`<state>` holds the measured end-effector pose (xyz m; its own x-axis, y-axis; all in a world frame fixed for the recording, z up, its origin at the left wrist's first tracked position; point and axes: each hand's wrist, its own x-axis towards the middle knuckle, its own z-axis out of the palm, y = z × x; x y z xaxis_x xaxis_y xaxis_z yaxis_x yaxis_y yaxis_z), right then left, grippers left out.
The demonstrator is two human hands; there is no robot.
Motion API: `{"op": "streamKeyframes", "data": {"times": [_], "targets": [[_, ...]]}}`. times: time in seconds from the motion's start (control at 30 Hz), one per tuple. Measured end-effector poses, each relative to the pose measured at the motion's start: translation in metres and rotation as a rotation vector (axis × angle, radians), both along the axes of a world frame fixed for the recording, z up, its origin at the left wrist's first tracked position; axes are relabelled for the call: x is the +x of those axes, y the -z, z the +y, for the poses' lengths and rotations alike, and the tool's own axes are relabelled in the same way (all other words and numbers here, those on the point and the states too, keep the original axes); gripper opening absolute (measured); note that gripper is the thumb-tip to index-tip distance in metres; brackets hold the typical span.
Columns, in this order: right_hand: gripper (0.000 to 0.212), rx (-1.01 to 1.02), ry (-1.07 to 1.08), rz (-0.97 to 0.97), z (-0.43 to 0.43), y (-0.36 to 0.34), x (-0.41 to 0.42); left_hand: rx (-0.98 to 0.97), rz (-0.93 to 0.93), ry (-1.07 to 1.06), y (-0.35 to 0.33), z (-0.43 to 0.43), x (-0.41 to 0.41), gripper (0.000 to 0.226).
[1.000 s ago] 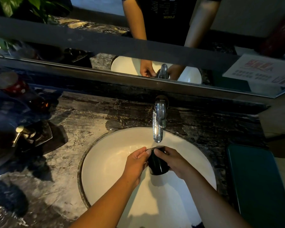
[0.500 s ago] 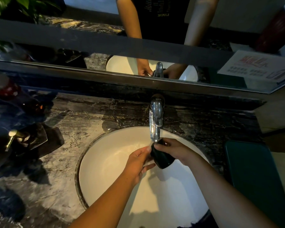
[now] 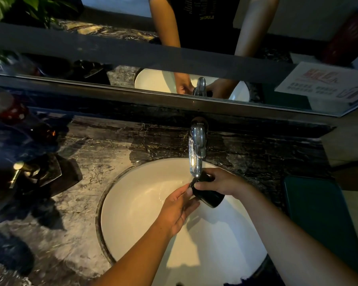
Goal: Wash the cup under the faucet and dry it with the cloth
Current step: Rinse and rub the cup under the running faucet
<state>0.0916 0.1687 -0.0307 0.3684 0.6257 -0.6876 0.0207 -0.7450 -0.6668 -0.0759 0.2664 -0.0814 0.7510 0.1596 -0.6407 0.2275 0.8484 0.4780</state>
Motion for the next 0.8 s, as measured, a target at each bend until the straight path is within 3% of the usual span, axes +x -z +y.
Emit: {"op": "streamKeyframes", "data": {"times": [0.2,0.53,0.8], "targets": [[0.05,-0.034,-0.052,-0.06,0.006,-0.005,0.002,0.016,-0.007,0.004,0.0,0.001,-0.001,0.034],[0.091,-0.097,-0.068,-0.103,0.004,0.0,0.0,0.024,0.022,0.026,-0.003,-0.005,-0.004,0.032],[0.052,-0.009,0.084,-0.065,-0.006,0.013,-0.025,0.105,0.084,0.069,-0.007,0.005,-0.007,0.036]]}}
